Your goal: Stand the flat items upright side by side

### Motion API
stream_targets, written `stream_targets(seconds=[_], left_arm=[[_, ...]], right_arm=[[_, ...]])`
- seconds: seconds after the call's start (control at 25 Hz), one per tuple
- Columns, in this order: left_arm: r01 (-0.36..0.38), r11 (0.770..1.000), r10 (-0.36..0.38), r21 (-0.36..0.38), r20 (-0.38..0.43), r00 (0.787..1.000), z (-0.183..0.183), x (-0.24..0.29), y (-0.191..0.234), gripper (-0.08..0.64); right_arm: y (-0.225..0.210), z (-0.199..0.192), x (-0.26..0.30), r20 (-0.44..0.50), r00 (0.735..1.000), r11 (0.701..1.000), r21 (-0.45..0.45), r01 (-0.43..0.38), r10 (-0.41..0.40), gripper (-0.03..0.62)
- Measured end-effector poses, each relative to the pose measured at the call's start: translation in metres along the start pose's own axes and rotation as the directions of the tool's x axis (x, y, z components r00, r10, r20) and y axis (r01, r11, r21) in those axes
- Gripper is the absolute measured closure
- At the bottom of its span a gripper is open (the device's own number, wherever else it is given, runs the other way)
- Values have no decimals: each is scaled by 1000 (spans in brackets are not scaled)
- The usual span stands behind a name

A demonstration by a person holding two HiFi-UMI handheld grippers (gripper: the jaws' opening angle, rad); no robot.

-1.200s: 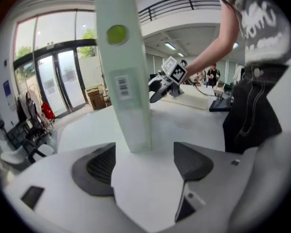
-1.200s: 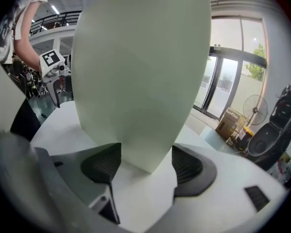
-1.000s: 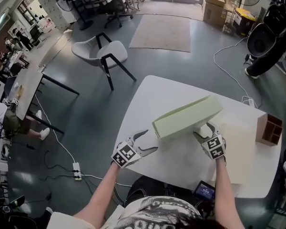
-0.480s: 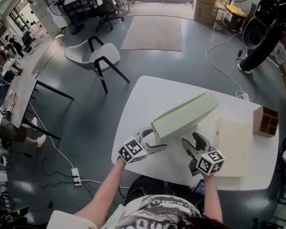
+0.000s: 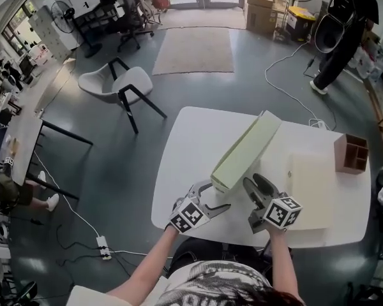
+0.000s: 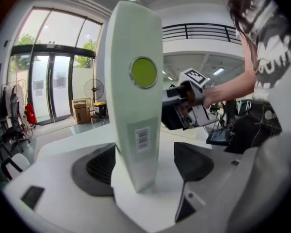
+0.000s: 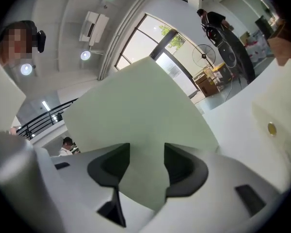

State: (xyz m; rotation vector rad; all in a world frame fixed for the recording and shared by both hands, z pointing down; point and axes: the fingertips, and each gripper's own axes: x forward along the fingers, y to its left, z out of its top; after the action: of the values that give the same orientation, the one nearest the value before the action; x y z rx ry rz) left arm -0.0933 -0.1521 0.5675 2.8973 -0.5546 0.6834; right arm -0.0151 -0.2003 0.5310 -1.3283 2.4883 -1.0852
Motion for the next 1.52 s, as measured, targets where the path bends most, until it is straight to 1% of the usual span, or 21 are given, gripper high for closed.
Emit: stream_targets(seconds=[0.04, 0.12, 0.28, 0.4, 0.48, 0.56, 0.64, 0.68, 0.72, 0.76, 0.8, 0.84, 0.92, 1.0, 1.12, 1.16, 1.28, 1.36, 1.44, 1.48, 1.52], left_arm=[[5, 1000, -5, 25, -10, 1000, 0, 3, -6, 190], [19, 999, -19, 40, 1, 1000, 2, 8, -15, 190], [48, 997, -49, 57, 17, 999, 7, 17, -33, 190], [77, 991, -75, 109, -25, 997, 6, 26, -46, 190], [90, 980, -76, 179, -84, 994, 2, 33, -52, 190], [93, 964, -58, 248, -142, 988, -2, 37, -54, 190], [82, 957, -35, 280, -171, 985, -1, 37, -50, 191], [75, 958, -27, 278, -173, 985, 0, 36, -48, 197], [68, 962, -23, 265, -167, 986, 1, 34, -47, 223], [58, 967, -18, 250, -159, 987, 3, 32, -46, 233], [43, 968, -4, 247, -159, 987, 3, 30, -43, 233], [26, 965, 20, 262, -171, 985, 2, 28, -38, 233], [-2, 950, 70, 313, -205, 976, -1, 23, -26, 232], [-10, 942, 87, 336, -216, 972, 1, 21, -17, 232], [-25, 924, 109, 381, -201, 973, 13, 20, -9, 209], [-31, 921, 114, 387, -194, 974, 17, 19, -7, 201], [-38, 912, 119, 409, -176, 977, 29, 19, -6, 196], [-24, 908, 98, 418, -157, 983, 37, 20, -14, 195], [-6, 918, 60, 398, -124, 990, 43, 25, -26, 191], [-5, 929, 47, 370, -105, 993, 44, 27, -30, 190], [-8, 945, 37, 326, -81, 996, 45, 27, -31, 182]], right_arm=[[-2, 3, -3, 14, 1000, 1000, 10, 12, -12, 387], [-5, 8, -8, 40, 998, 999, 17, 37, -38, 407], [-9, 16, -15, 53, 995, 996, -30, 89, -88, 448], [-16, 11, -22, 23, 992, 990, -67, 128, -126, 451], [-18, 6, -26, 15, 991, 989, -60, 134, -133, 451], [-15, 3, -28, 31, 993, 993, -30, 115, -114, 453], [-9, 6, -26, 72, 993, 996, 14, 89, -90, 453], [-7, 8, -24, 96, 992, 996, 33, 79, -82, 456], [-5, 11, -22, 112, 991, 997, 43, 70, -74, 457], [-4, 12, -20, 114, 991, 997, 43, 62, -67, 462], [-3, 11, -18, 102, 993, 998, 41, 56, -60, 462], [-3, 8, -16, 83, 995, 998, 44, 51, -54, 462], [-6, -1, -14, 46, 998, 997, 60, 47, -50, 462], [-11, -10, -15, 17, 998, 996, 68, 53, -54, 462], [-11, -12, -16, 15, 999, 995, 100, 32, -34, 459], [-10, -11, -15, 12, 1000, 995, 94, 27, -28, 460], [-10, -10, -14, -24, 999, 998, 50, 38, -37, 478], [-17, -12, -16, -61, 995, 997, 3, 81, -80, 516], [-25, -15, -17, -95, 986, 989, -54, 135, -139, 591], [-27, -15, -17, -108, 981, 985, -82, 154, -162, 607], [-28, -15, -16, -114, 978, 981, -106, 163, -175, 607]])
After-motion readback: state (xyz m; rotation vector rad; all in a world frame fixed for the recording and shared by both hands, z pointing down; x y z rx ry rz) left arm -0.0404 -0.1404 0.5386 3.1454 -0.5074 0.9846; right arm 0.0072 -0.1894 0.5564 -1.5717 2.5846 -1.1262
